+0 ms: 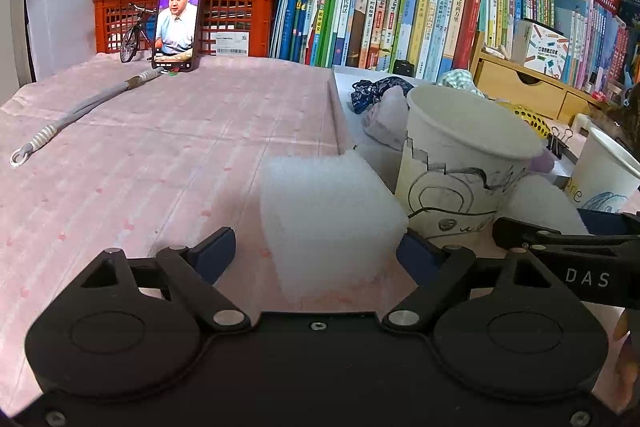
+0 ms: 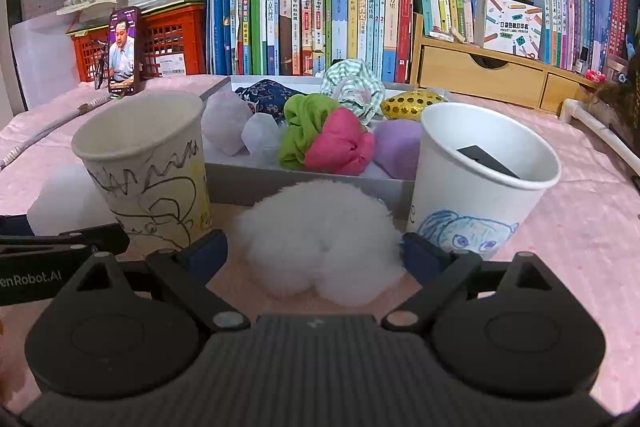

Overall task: Organize books
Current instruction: 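Grasp the white foam block with the left tool while the right tool grasps the cotton puff, then lift and carry the foam block and cotton puff over the grey tray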

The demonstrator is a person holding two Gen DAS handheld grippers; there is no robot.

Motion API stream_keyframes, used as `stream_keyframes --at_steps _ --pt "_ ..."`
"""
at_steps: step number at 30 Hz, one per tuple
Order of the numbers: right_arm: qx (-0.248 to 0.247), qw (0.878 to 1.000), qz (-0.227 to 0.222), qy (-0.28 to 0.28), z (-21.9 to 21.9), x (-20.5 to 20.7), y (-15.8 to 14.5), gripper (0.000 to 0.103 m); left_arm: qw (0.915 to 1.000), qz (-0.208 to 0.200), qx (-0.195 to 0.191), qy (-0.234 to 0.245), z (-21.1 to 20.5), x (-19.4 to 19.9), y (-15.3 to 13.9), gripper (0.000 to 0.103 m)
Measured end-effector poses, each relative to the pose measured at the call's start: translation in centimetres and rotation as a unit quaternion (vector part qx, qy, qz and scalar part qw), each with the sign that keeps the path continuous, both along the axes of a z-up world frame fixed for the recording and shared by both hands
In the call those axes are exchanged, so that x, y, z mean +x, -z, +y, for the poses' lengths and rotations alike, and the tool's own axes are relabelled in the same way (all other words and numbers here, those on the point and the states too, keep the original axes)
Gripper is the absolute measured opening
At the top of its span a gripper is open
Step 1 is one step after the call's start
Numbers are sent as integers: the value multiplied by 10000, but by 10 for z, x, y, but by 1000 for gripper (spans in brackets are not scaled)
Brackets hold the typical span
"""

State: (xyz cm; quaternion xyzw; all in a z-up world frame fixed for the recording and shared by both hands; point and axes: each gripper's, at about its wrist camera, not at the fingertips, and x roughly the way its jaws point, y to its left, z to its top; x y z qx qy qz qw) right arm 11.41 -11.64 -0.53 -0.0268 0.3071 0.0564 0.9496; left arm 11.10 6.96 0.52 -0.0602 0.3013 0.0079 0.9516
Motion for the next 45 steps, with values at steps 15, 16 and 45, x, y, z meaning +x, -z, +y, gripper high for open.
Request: stream_keyframes --at_steps 15,16,45 --pt "16 10000 28 -1 2 5 -1 99 9999 -11 -89 58 2 5 -2 70" --pt "14 10000 29 -2 2 5 -1 99 9999 -11 -90 66 1 6 -2 69" --pt "-319 9983 -398 -271 9 -10 -29 80 9993 -368 81 25 12 -4 -36 63"
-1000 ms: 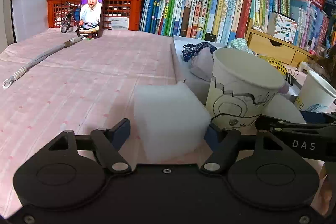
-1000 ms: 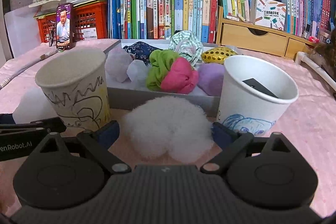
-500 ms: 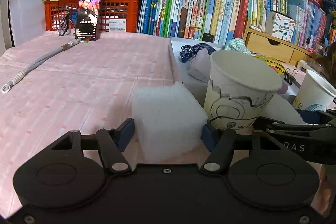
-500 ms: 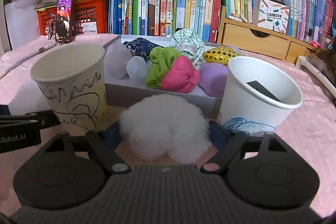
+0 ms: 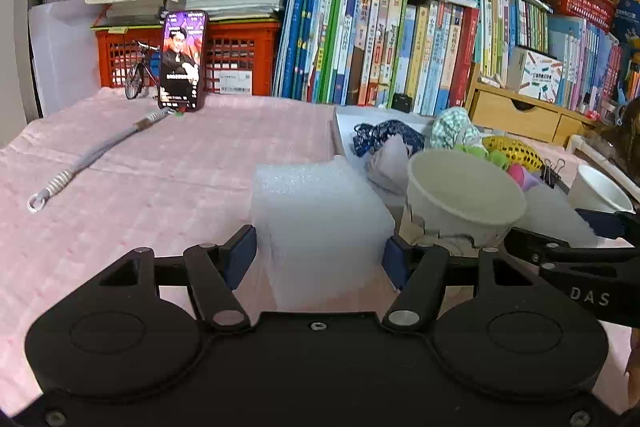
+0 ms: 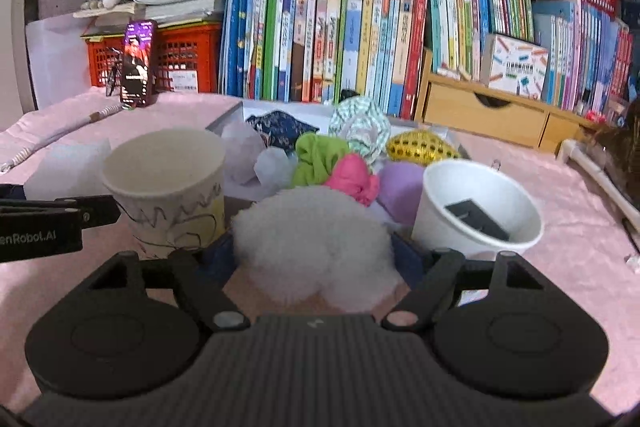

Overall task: Organize books
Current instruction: 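Lift and carry the foam block and cotton puff over the grey tray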

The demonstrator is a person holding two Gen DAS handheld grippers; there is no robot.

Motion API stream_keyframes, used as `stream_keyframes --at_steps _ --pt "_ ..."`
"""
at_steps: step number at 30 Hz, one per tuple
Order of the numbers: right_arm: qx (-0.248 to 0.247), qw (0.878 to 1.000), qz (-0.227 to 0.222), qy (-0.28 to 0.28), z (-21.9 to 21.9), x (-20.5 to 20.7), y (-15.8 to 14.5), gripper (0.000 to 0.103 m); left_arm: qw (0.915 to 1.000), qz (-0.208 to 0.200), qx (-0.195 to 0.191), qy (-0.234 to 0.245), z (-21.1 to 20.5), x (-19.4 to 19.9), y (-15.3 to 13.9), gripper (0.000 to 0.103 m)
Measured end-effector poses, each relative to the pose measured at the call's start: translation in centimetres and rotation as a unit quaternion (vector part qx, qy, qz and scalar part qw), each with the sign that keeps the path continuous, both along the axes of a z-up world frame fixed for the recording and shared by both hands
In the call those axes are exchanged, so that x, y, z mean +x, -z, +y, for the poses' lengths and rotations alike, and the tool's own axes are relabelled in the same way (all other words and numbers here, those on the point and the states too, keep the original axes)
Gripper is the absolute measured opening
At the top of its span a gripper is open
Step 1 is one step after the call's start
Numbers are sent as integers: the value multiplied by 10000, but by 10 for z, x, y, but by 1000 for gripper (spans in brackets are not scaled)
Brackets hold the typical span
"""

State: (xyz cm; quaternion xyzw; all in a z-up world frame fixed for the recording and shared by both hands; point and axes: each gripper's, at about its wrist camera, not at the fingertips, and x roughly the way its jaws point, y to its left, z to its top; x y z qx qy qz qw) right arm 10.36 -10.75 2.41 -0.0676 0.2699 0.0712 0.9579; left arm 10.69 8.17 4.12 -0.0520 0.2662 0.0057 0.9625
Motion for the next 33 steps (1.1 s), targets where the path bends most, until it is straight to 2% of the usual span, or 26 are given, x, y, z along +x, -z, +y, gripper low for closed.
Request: stream_keyframes --at_steps 8,16,23,33 --pt "48 9996 -262 -63 -3 -11 -22 80 9997 -216 -28 85 -2 -4 -23 63" --pt "185 9989 -418 -142 -15 -11 -43 80 9985 -459 101 275 -12 -3 -50 63" --pt "354 9981 -467 -171 -28 -6 -58 80 9977 -514 111 417 -18 5 -66 63" --pt "563 9977 -295 -220 -44 15 -74 80 9957 -471 163 775 -38 24 -84 63"
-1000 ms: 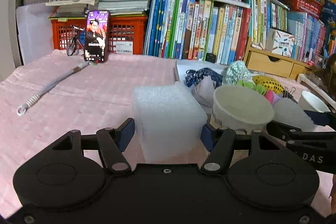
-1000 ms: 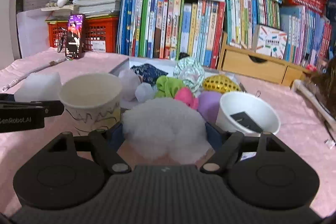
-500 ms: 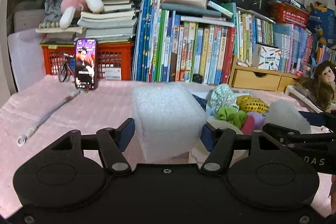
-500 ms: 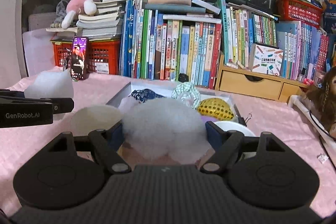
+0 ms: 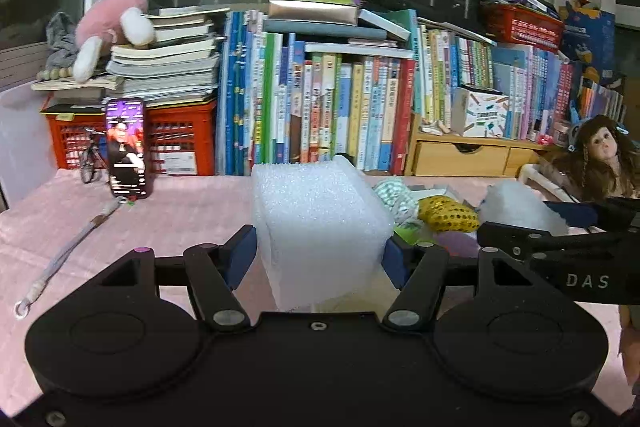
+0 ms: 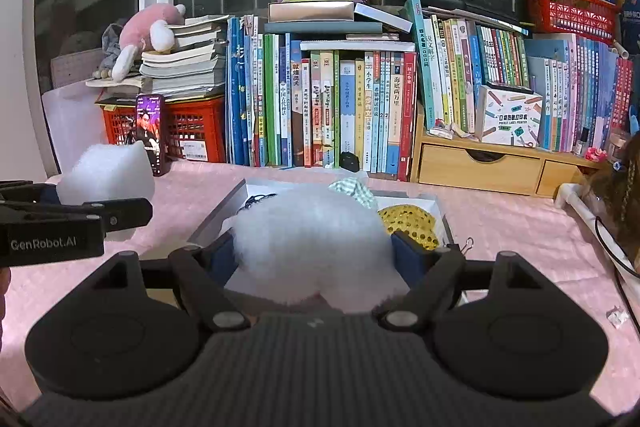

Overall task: Organize books
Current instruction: 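Lift and carry the foam block and cotton puff over the grey tray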

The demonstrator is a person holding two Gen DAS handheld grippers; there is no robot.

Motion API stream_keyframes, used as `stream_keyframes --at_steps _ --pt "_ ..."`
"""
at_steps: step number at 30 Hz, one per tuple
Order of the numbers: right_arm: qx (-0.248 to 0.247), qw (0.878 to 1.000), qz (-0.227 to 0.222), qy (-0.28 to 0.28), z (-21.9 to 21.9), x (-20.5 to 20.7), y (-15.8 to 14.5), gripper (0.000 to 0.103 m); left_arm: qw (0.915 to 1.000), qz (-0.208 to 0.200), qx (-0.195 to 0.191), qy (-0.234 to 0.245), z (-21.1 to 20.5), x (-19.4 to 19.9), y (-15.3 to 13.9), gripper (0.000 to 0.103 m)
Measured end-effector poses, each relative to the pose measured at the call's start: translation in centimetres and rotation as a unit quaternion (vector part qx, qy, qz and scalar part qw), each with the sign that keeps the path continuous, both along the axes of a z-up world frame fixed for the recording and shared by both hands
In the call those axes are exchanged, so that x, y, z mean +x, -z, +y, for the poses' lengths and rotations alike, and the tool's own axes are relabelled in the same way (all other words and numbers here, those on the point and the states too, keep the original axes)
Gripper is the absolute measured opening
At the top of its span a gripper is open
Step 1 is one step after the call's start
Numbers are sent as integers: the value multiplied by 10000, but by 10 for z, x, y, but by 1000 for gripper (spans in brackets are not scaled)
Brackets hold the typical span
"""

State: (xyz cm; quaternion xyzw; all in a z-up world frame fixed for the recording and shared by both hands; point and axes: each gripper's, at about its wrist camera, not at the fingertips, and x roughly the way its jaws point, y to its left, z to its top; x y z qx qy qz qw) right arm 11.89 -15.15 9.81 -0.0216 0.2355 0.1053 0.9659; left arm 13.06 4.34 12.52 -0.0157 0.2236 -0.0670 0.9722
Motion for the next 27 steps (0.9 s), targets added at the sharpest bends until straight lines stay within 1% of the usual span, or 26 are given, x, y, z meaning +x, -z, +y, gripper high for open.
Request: stream_keyframes --at_steps 8,15,21,27 --pt "-1 10000 2 30 -10 16 -10 80 9995 162 -43 260 -14 19 -9 63" --pt "-17 9999 -17 164 -26 31 -23 80 9979 483 -185 387 -15 47 -17 63" --pt "25 9999 54 153 -34 48 -32 81 9952 798 -265 491 -17 75 -23 63" --pt "19 9998 135 150 -38 70 -34 81 9946 957 -79 403 -24 100 -22 63"
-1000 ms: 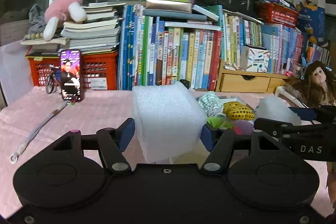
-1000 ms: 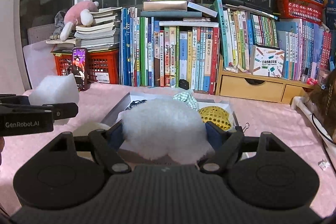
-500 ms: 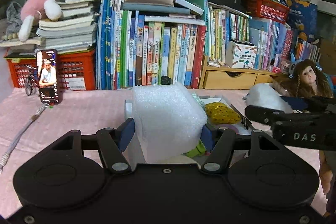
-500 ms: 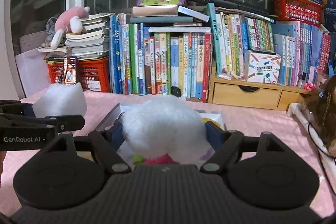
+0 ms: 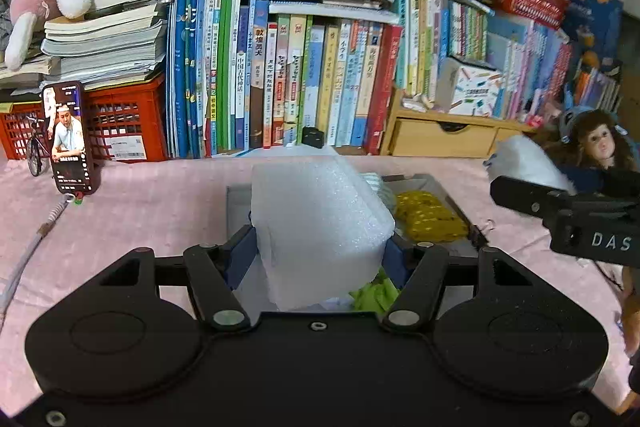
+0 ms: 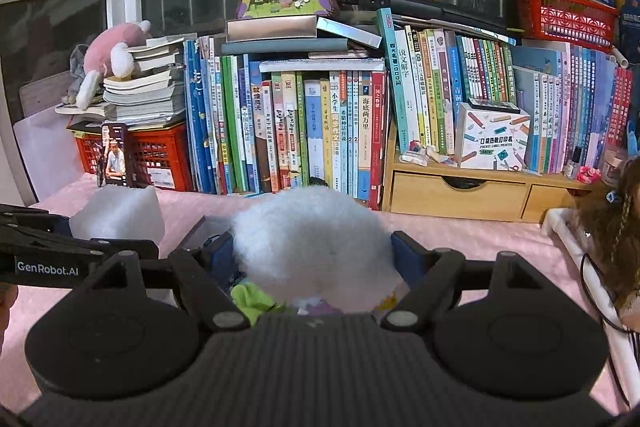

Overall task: Organize books
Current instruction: 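Lift and carry the foam block and cotton puff over the grey tray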

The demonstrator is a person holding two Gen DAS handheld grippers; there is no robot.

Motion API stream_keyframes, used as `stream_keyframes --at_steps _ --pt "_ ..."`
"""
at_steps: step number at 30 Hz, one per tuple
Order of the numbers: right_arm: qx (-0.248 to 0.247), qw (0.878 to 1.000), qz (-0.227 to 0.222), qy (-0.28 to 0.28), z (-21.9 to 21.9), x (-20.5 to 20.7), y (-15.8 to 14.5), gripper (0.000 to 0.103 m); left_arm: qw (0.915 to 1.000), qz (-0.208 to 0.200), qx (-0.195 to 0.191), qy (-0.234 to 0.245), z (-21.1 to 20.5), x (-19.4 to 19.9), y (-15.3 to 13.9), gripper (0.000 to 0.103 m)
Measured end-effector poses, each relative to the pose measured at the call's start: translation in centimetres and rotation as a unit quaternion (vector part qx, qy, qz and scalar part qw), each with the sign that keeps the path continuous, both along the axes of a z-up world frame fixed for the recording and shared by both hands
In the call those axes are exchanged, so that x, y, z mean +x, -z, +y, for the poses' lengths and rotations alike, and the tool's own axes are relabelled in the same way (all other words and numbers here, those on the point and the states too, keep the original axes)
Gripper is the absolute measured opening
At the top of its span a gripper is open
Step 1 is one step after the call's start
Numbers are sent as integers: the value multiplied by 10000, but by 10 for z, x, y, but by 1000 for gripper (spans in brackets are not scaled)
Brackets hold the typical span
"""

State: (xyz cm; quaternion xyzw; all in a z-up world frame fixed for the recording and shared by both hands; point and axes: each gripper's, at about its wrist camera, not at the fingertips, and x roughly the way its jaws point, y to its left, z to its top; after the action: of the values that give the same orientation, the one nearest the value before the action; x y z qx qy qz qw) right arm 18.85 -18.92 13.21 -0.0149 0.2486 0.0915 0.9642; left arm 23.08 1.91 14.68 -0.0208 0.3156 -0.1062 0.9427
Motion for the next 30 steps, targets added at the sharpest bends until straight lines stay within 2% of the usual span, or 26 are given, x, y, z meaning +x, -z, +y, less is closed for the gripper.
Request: stream_keyframes --at_steps 8,19,24,30 --pt "103 9986 475 226 -11 45 12 81 9992 348 35 -203 -7 47 8 63" --pt "353 9925 1046 533 -26 112 41 81 9953 929 51 -250 -18 117 31 63" --pt "151 9904 1244 581 -24 142 55 81 9940 1041 141 -294 -22 147 42 63" --pt "-140 9855 1568 626 -23 170 72 81 9900 1371 115 -305 -27 178 59 63"
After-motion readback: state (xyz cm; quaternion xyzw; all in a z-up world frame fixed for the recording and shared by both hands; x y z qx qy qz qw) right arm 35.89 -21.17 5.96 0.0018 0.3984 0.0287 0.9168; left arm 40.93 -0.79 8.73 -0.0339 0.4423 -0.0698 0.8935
